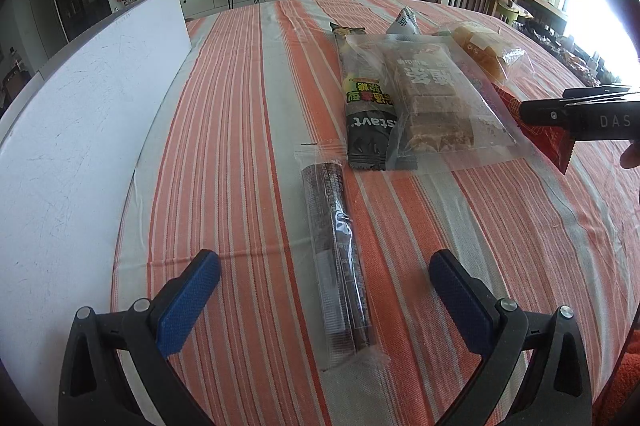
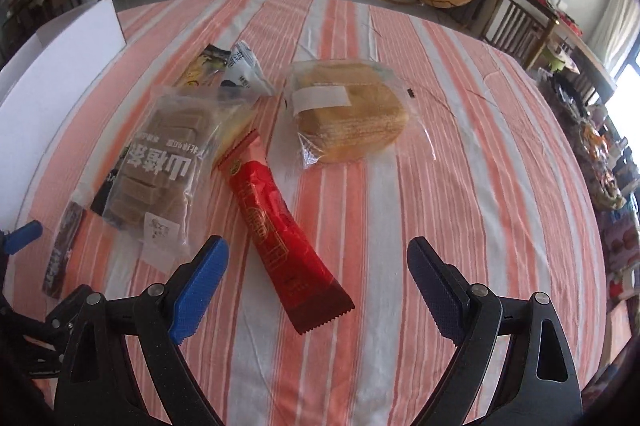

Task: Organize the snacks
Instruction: 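Grasp the wrapped dark stick snack with the left tool while the right tool grasps the red stick snack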

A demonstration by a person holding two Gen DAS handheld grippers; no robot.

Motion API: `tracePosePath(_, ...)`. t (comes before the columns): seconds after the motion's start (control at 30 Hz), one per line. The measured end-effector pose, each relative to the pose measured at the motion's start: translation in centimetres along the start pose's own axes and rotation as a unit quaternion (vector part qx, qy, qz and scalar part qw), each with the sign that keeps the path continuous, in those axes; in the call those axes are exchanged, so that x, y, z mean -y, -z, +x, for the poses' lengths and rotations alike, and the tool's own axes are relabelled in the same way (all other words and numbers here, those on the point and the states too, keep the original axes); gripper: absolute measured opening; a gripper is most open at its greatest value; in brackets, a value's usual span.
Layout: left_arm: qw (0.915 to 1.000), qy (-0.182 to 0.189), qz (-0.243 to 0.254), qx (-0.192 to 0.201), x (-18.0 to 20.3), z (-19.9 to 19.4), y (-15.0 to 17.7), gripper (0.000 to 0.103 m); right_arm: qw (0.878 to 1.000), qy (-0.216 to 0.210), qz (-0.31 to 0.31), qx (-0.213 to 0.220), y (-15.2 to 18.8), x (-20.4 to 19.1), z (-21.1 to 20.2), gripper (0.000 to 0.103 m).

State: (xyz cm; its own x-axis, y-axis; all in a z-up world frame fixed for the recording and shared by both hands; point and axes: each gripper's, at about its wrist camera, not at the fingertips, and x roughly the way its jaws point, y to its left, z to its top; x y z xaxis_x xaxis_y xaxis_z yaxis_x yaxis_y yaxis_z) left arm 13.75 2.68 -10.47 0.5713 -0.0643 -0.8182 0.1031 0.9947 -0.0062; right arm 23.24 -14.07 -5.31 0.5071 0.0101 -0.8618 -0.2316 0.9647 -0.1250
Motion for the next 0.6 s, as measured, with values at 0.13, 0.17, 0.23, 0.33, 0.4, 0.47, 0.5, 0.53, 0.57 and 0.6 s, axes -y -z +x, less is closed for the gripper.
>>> tracePosePath(0.13, 1.0000, 0.000, 0.000, 0.000, 0.0, 0.0, 0.0, 0.103, 0.997, -0.054, 0.006, -0.051, -0.6, -0.7, 3.0, 0.037)
tracePosePath(0.17, 1.0000, 0.000, 0.000, 0.000, 0.0, 0.0, 0.0, 0.103, 0.997, -0.060, 0.017, -0.044, -0.5, -0.6, 2.9, 0.037)
tracePosePath(0.23, 1.0000, 0.000, 0.000, 0.000, 0.0, 0.0, 0.0, 0.103, 0.995, -0.073, 0.039, -0.046, -0.2, -0.1, 2.9, 0.031)
tracePosePath(0.33, 1.0000, 0.000, 0.000, 0.000, 0.0, 0.0, 0.0, 0.103, 0.994, -0.075, 0.063, -0.048, 1.6, 0.4, 1.9, 0.022)
tracePosePath(0.4, 1.0000, 0.000, 0.000, 0.000, 0.0, 0.0, 0.0, 0.103, 0.991, -0.084, 0.089, -0.052, 3.4, 0.9, 0.8, 0.022)
tracePosePath(0.47, 1.0000, 0.000, 0.000, 0.000, 0.0, 0.0, 0.0, 0.103, 0.987, -0.096, 0.117, -0.056, 5.1, 1.5, -0.3, 0.022)
tracePosePath(0.5, 1.0000, 0.000, 0.000, 0.000, 0.0, 0.0, 0.1, 0.103, 0.984, -0.103, 0.133, -0.058, 6.1, 1.9, -0.8, 0.022)
tracePosePath(0.53, 1.0000, 0.000, 0.000, 0.000, 0.0, 0.0, 0.1, 0.103, 0.982, -0.108, 0.145, -0.059, 7.0, 2.1, -1.4, 0.022)
tracePosePath(0.57, 1.0000, 0.000, 0.000, 0.000, 0.0, 0.0, 0.1, 0.103, 0.980, -0.110, 0.155, -0.059, 7.8, 2.3, -2.0, 0.022)
tracePosePath(0.6, 1.0000, 0.000, 0.000, 0.000, 0.0, 0.0, 0.1, 0.103, 0.979, -0.109, 0.162, -0.060, 8.6, 2.3, -2.5, 0.022)
